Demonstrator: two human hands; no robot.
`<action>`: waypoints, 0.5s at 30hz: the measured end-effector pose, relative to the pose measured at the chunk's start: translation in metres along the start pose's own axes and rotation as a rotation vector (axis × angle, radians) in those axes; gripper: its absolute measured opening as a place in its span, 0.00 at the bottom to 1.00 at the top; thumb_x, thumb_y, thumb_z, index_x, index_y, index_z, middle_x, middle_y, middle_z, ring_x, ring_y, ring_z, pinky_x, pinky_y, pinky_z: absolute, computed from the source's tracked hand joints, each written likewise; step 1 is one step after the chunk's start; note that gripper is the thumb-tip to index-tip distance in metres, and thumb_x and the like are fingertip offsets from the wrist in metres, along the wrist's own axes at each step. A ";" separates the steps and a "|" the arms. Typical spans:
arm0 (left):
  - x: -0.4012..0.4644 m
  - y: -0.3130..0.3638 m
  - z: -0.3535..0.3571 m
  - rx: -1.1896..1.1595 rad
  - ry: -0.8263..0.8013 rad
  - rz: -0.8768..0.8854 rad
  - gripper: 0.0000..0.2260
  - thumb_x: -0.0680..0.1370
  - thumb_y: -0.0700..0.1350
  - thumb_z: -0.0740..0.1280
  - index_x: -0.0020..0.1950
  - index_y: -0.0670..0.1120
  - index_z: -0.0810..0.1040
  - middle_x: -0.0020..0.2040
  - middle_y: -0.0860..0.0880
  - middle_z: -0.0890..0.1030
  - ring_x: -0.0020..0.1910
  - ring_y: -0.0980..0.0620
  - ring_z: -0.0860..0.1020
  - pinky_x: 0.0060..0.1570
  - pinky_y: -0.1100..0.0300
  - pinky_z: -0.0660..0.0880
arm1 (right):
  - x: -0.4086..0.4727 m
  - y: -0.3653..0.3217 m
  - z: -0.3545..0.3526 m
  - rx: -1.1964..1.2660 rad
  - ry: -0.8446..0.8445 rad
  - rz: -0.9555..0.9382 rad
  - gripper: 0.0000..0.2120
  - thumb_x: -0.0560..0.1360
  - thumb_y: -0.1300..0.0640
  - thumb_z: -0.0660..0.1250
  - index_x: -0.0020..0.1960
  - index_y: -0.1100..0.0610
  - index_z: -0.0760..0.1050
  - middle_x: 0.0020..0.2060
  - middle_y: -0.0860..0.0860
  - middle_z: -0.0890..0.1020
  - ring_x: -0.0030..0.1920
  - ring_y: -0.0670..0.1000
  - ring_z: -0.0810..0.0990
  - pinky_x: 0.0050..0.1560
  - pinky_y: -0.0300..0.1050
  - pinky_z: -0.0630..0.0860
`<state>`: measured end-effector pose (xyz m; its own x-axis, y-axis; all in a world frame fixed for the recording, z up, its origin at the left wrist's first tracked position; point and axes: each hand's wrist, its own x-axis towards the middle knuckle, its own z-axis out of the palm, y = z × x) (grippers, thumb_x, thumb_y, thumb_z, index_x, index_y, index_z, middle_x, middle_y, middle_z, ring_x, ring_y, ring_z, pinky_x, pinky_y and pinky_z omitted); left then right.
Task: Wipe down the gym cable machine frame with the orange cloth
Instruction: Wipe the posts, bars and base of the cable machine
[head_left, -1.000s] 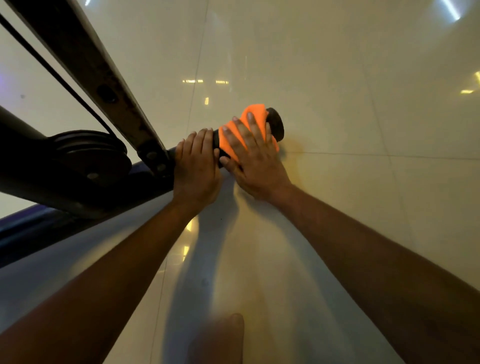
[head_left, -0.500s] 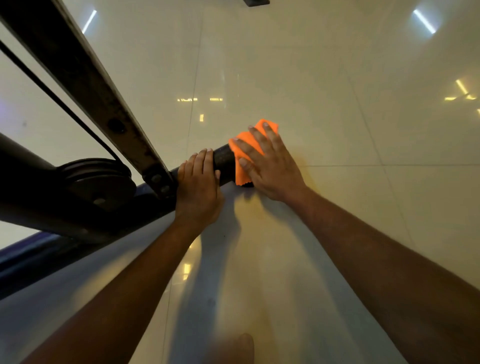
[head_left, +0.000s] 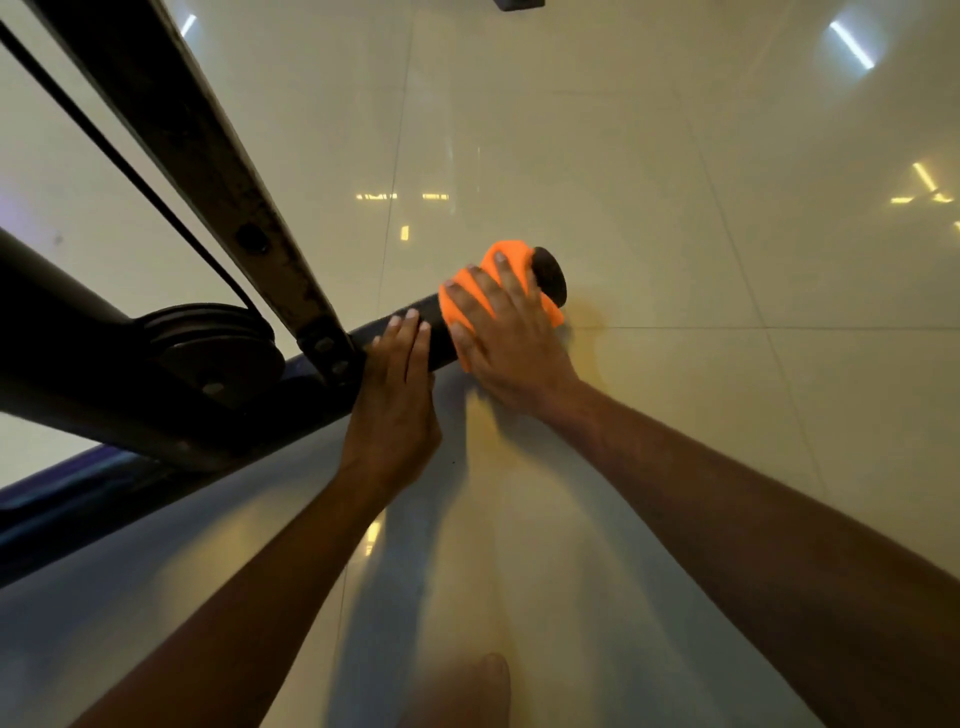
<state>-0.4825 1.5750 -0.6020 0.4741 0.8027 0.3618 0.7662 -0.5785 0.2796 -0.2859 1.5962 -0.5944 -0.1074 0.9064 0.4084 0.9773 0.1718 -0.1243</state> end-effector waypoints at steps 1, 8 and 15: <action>-0.008 -0.002 -0.002 -0.046 0.010 0.012 0.26 0.84 0.34 0.64 0.82 0.34 0.64 0.84 0.37 0.63 0.85 0.38 0.59 0.83 0.39 0.59 | -0.001 -0.009 0.001 0.029 -0.013 -0.064 0.25 0.89 0.45 0.56 0.83 0.53 0.69 0.81 0.58 0.70 0.86 0.65 0.57 0.82 0.70 0.53; -0.064 -0.028 -0.015 0.054 0.187 -0.200 0.18 0.85 0.41 0.68 0.73 0.34 0.74 0.70 0.34 0.74 0.71 0.32 0.73 0.75 0.40 0.68 | 0.010 0.018 -0.006 -0.027 -0.011 -0.002 0.27 0.89 0.40 0.53 0.83 0.50 0.68 0.81 0.57 0.70 0.85 0.64 0.59 0.83 0.67 0.56; -0.051 -0.038 -0.026 -0.035 0.209 -0.434 0.27 0.85 0.49 0.69 0.78 0.37 0.67 0.77 0.36 0.71 0.77 0.33 0.69 0.78 0.37 0.64 | 0.004 -0.067 0.009 0.099 -0.055 -0.258 0.25 0.87 0.46 0.58 0.82 0.54 0.71 0.80 0.60 0.71 0.84 0.67 0.61 0.82 0.69 0.56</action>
<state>-0.5469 1.5524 -0.6076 0.0134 0.9271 0.3746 0.8574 -0.2034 0.4728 -0.3532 1.5919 -0.5926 -0.3623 0.8471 0.3888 0.8941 0.4337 -0.1118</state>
